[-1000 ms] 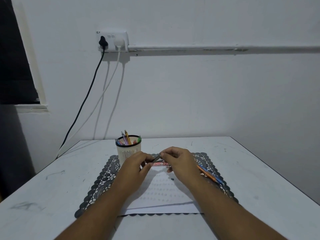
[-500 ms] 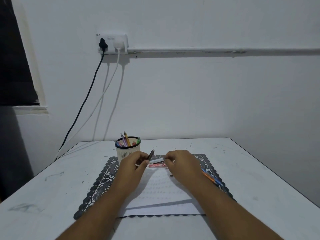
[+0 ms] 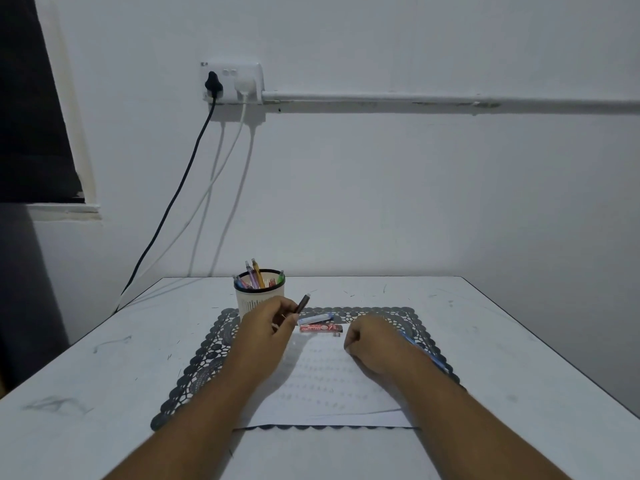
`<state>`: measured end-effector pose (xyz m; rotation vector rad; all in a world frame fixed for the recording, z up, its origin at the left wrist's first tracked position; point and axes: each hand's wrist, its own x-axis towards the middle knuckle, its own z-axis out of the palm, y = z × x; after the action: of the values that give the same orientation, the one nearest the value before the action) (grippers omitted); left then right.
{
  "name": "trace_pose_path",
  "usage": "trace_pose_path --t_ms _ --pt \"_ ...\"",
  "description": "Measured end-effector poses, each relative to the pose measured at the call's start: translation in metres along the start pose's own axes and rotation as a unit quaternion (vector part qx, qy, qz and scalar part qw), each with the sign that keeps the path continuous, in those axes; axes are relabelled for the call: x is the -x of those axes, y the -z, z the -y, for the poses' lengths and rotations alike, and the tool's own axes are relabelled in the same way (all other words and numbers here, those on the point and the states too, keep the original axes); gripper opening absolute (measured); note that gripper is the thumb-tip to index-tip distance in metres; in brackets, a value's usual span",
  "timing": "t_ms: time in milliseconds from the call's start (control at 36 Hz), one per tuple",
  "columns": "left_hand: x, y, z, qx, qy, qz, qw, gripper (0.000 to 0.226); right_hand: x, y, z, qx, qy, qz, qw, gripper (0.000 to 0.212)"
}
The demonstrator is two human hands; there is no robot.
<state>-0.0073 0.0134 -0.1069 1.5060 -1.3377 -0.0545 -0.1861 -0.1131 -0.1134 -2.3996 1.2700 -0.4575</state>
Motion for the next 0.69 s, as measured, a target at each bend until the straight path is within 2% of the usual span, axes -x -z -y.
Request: trace_pose_path --t_ms 83,139,194,250,361,472,694 --pt "0.001 -0.001 0.0 -0.018 -0.008 0.015 1.0 0.013 -0.001 -0.002 -0.003 -0.033 -0.011 -0.004 0.999 0.025" --pt "0.0 -0.002 0.002 -0.03 -0.015 0.025 0.999 0.013 0.0 -0.005 -0.003 -0.124 -0.024 -0.034 0.991 0.024" --pt "0.0 -0.002 0.002 -0.049 -0.025 0.038 0.998 0.01 0.004 -0.004 0.001 -0.27 -0.041 -0.062 0.96 0.025" --pt "0.0 -0.003 0.003 -0.061 -0.036 0.051 0.996 0.01 0.007 0.001 0.008 -0.388 -0.037 -0.057 0.919 0.022" --pt "0.001 -0.004 0.007 -0.073 -0.05 0.064 0.994 0.01 0.009 0.006 0.02 -0.502 0.019 -0.061 0.862 0.015" --pt "-0.001 -0.006 0.01 -0.067 -0.065 0.067 0.993 0.014 0.011 0.003 0.028 -0.545 0.046 -0.089 0.833 0.011" --pt "-0.002 -0.006 0.012 -0.074 -0.078 0.061 0.992 0.014 0.009 -0.003 0.031 -0.524 0.056 -0.11 0.843 0.008"
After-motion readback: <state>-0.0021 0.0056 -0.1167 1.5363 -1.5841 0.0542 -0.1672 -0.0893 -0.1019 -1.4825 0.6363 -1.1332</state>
